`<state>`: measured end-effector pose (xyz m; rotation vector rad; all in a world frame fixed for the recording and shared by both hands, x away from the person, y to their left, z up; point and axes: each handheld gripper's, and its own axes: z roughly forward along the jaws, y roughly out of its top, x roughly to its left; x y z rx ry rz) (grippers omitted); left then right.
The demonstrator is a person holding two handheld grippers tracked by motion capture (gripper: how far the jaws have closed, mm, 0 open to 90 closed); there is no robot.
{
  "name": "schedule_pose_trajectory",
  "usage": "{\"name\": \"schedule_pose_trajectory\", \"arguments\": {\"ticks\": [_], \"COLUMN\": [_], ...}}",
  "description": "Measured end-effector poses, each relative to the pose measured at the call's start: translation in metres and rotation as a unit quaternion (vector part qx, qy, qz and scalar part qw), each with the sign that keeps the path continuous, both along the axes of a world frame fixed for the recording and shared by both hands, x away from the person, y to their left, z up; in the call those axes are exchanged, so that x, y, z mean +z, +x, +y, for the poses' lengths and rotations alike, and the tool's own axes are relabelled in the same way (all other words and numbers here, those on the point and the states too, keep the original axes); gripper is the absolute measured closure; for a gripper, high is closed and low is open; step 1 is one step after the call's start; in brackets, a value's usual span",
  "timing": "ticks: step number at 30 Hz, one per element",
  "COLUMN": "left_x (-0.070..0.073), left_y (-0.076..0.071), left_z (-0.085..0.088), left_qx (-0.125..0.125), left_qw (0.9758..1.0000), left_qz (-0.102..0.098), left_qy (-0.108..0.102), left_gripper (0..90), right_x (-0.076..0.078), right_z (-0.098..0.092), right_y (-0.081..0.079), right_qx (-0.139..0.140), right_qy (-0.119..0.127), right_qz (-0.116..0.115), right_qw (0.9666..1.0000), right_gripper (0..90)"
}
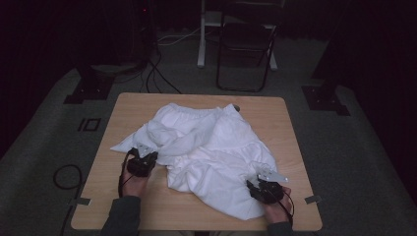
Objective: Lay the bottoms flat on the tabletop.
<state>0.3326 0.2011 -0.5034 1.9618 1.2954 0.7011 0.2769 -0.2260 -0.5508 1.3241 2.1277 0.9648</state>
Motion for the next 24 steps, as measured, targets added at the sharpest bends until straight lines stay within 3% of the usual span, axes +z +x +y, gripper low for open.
{"name": "schedule_pose_trajectory", "arguments": {"ticks": [1,5,9,15,18,21,24], "left_x": [-0.002,-0.005,-0.008,-0.011,-0.011,-0.009,0.002], "left_y": [-0.007,-0.023,-0.040,-0.061,-0.066,-0.066,-0.058], "left_z": [0.013,0.040,0.067,0.097,0.096,0.090,0.072], "left_qx": [0.013,0.045,0.080,0.117,0.103,0.082,0.055], "left_qw": [0.9999,0.9989,0.9965,0.9928,0.9944,0.9963,0.9981], "left_qz": [-0.003,-0.005,-0.004,0.000,0.002,-0.006,-0.020], "left_qy": [-0.004,-0.012,-0.027,-0.027,-0.022,-0.024,-0.017], "left_gripper": [89.7,89.7,89.8,89.7,88.0,75.0,65.2], "right_x": [0.000,0.000,0.000,0.000,0.000,0.000,0.000], "right_z": [0.000,0.000,0.000,0.000,0.000,0.000,0.000], "right_y": [0.000,0.000,0.000,0.000,0.000,0.000,0.000], "right_qx": [0.000,0.000,0.001,0.001,0.001,0.001,0.001], "right_qy": [0.000,0.000,0.001,0.001,0.000,0.000,0.000], "right_qz": [0.000,0.000,0.000,0.001,0.000,0.000,-0.001], "right_qw": [1.0000,1.0000,1.0000,1.0000,1.0000,1.0000,1.0000], "right_gripper": [49.0,49.0,49.0,49.0,49.0,49.0,49.0]}}
